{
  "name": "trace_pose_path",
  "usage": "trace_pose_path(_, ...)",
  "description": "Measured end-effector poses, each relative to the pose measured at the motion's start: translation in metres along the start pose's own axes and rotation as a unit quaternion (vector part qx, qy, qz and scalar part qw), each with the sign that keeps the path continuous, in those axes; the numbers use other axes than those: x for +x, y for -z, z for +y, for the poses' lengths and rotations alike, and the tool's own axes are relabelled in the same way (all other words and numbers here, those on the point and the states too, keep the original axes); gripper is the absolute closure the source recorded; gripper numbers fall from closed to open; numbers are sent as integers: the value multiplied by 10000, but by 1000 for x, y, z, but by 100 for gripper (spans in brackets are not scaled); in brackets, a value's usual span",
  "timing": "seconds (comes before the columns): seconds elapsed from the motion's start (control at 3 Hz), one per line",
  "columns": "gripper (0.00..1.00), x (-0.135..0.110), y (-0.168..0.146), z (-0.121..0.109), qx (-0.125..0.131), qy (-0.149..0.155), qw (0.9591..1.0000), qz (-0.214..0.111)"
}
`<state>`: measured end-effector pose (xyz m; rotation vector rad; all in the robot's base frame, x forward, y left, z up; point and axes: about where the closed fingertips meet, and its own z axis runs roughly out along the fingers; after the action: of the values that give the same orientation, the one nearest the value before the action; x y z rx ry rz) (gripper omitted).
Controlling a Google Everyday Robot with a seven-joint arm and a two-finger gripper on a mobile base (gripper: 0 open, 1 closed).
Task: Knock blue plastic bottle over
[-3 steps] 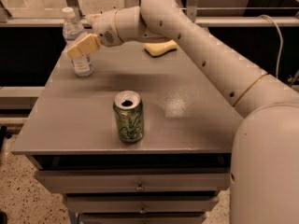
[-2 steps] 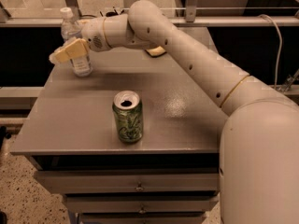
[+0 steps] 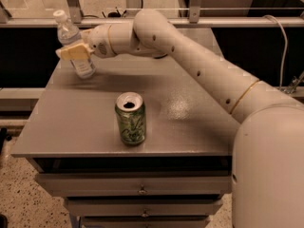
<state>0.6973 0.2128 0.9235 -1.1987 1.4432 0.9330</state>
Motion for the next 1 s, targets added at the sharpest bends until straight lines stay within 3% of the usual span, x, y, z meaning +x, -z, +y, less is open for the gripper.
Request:
trace_pose_path(0.33, 78, -5, 27, -5, 99, 18, 9999, 78)
trace_pose_path(0.67, 100, -40, 90, -21, 252, 359, 9982, 403)
trace_pose_path(1.0, 100, -44, 131, -22, 94, 504, 9950, 859)
